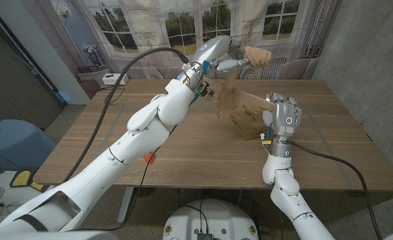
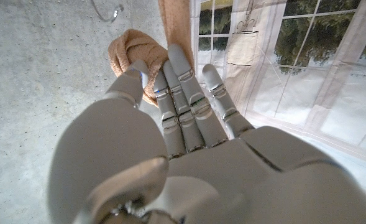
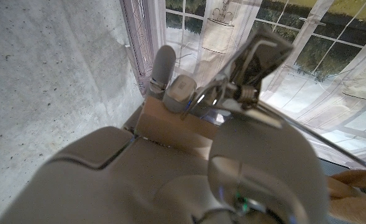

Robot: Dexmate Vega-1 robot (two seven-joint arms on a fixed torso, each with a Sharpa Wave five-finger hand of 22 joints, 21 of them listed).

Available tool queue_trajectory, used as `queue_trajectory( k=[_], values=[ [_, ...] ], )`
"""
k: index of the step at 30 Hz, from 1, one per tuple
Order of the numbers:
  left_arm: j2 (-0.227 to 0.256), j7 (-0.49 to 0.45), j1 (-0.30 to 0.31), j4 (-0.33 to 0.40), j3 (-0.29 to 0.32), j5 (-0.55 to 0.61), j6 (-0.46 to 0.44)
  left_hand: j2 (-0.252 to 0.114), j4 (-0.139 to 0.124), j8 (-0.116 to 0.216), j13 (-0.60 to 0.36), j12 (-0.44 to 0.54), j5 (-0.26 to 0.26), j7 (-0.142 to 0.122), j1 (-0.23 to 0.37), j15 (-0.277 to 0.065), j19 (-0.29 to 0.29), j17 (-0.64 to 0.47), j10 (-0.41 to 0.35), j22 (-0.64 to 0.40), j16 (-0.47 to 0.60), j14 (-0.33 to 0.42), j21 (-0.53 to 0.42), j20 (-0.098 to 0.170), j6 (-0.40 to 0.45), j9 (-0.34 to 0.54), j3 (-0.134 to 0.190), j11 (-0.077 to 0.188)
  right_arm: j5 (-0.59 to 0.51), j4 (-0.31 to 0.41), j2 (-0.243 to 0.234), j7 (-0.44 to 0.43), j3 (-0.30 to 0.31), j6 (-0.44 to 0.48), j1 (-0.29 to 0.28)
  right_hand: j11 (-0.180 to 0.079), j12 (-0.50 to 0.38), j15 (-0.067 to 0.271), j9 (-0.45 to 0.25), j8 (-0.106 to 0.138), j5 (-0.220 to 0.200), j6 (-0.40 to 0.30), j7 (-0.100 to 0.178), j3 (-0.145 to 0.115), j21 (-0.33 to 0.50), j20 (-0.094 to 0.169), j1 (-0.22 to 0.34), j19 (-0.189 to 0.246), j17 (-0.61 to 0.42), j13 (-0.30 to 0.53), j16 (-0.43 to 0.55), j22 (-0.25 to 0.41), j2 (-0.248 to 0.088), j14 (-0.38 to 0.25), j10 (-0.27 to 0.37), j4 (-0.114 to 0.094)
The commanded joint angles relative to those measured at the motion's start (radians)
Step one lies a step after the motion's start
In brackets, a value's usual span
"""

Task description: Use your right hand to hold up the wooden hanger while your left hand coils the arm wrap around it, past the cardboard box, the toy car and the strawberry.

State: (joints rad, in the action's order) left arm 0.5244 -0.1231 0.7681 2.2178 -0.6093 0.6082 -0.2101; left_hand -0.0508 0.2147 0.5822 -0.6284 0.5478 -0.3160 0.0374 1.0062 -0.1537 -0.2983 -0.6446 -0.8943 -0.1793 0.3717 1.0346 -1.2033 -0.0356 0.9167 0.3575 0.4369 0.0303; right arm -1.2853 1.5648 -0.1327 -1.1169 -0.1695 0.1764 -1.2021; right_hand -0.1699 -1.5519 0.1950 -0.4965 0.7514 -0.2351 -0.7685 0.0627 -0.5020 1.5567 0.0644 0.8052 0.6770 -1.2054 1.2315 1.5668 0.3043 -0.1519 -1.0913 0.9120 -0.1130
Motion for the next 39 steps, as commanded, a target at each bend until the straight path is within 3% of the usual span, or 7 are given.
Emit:
queue_trajectory(
  k=[1, 15, 21, 25, 32, 37, 39],
  values=[
    [-0.006, 0.179, -0.033, 0.113, -0.060, 0.155, -0.312, -0.017, -0.051, -0.006, 0.004, -0.005, 0.017, -0.019, 0.032, -0.059, -0.007, 0.009, -0.114, -0.003, -0.006, 0.002, -0.007, 0.004, 0.037, -0.004, 0.049, 0.103, -0.047, 0.001, 0.033, 0.000, 0.035, -0.065, -0.001, -0.012, 0.002, 0.017, -0.002, 0.011, -0.008, -0.007, -0.001, -0.007, 0.005, 0.136, 0.002, -0.001, -0.044, 0.000, 0.008, 0.005, -0.008, 0.004, 0.008, -0.003],
    [0.020, 0.538, -0.156, 0.174, -0.174, 0.388, -0.529, -0.021, -0.050, -0.024, 0.006, -0.010, 0.064, -0.015, 0.042, -0.055, -0.015, 0.031, -0.129, -0.002, -0.006, 0.021, -0.007, 0.005, 0.048, -0.025, 0.044, 0.100, -0.073, -0.011, 0.072, 0.000, 0.062, -0.105, 0.016, -0.012, -0.001, 0.017, 0.000, 0.014, -0.008, -0.004, -0.001, -0.007, 0.004, 0.138, 0.001, -0.002, -0.044, 0.003, 0.009, 0.005, -0.009, 0.006, 0.008, -0.003],
    [0.023, 0.709, -0.210, 0.166, -0.191, 0.434, -0.545, -0.027, -0.056, -0.039, -0.001, -0.014, 0.081, -0.025, 0.039, -0.052, -0.003, 0.033, -0.116, -0.001, -0.013, -0.001, -0.001, -0.003, 0.035, -0.033, 0.040, 0.101, -0.075, -0.016, 0.080, 0.000, 0.063, -0.105, 0.022, -0.011, -0.001, 0.017, 0.002, 0.016, -0.009, -0.004, 0.000, -0.008, 0.004, 0.138, 0.001, -0.002, -0.044, 0.003, 0.009, 0.006, -0.009, 0.007, 0.008, -0.003],
    [0.024, 0.785, -0.229, 0.165, -0.189, 0.447, -0.540, -0.014, -0.072, -0.076, -0.021, -0.029, 0.106, -0.043, -0.002, -0.043, 0.032, 0.042, -0.061, 0.001, -0.033, -0.036, 0.016, -0.016, -0.024, -0.044, 0.024, 0.101, -0.075, -0.018, 0.085, 0.000, 0.065, -0.104, 0.023, -0.012, -0.001, 0.018, 0.004, 0.017, -0.009, -0.005, -0.001, -0.008, 0.004, 0.137, 0.000, -0.002, -0.044, 0.002, 0.009, 0.005, -0.009, 0.007, 0.007, -0.003],
    [0.019, 0.907, -0.257, 0.164, -0.190, 0.476, -0.514, 0.013, -0.081, -0.104, -0.089, -0.031, 0.123, -0.057, -0.056, -0.018, 0.101, 0.002, 0.102, -0.001, -0.040, -0.104, 0.053, -0.035, -0.125, -0.003, -0.035, 0.098, -0.075, -0.018, 0.086, 0.000, 0.069, -0.111, 0.025, -0.013, 0.000, 0.018, 0.005, 0.019, -0.009, -0.004, -0.001, -0.009, 0.004, 0.137, 0.001, -0.002, -0.044, 0.001, 0.009, 0.004, -0.010, 0.007, 0.007, -0.003],
    [0.017, 0.945, -0.260, 0.158, -0.174, 0.458, -0.488, 0.001, -0.086, -0.151, -0.173, -0.028, 0.123, -0.029, -0.101, 0.046, 0.214, -0.099, 0.300, -0.006, -0.041, -0.293, 0.106, -0.085, -0.296, 0.058, -0.104, 0.045, -0.070, -0.021, 0.083, 0.000, 0.065, -0.104, 0.028, -0.013, -0.001, 0.018, 0.005, 0.021, -0.009, -0.002, -0.002, -0.009, 0.003, 0.137, 0.000, -0.002, -0.044, 0.002, 0.009, 0.003, -0.010, 0.008, 0.007, -0.003],
    [0.019, 0.951, -0.259, 0.158, -0.165, 0.443, -0.478, -0.005, -0.099, -0.196, -0.221, -0.028, 0.122, 0.005, -0.156, 0.112, 0.296, -0.126, 0.435, -0.008, -0.074, -0.437, 0.147, -0.114, -0.425, 0.088, -0.143, 0.000, -0.065, -0.022, 0.078, 0.000, 0.063, -0.106, 0.029, -0.012, -0.001, 0.018, 0.005, 0.021, -0.009, -0.002, -0.002, -0.009, 0.004, 0.137, 0.000, -0.002, -0.044, 0.002, 0.009, 0.005, -0.010, 0.008, 0.008, -0.003]
  ],
)
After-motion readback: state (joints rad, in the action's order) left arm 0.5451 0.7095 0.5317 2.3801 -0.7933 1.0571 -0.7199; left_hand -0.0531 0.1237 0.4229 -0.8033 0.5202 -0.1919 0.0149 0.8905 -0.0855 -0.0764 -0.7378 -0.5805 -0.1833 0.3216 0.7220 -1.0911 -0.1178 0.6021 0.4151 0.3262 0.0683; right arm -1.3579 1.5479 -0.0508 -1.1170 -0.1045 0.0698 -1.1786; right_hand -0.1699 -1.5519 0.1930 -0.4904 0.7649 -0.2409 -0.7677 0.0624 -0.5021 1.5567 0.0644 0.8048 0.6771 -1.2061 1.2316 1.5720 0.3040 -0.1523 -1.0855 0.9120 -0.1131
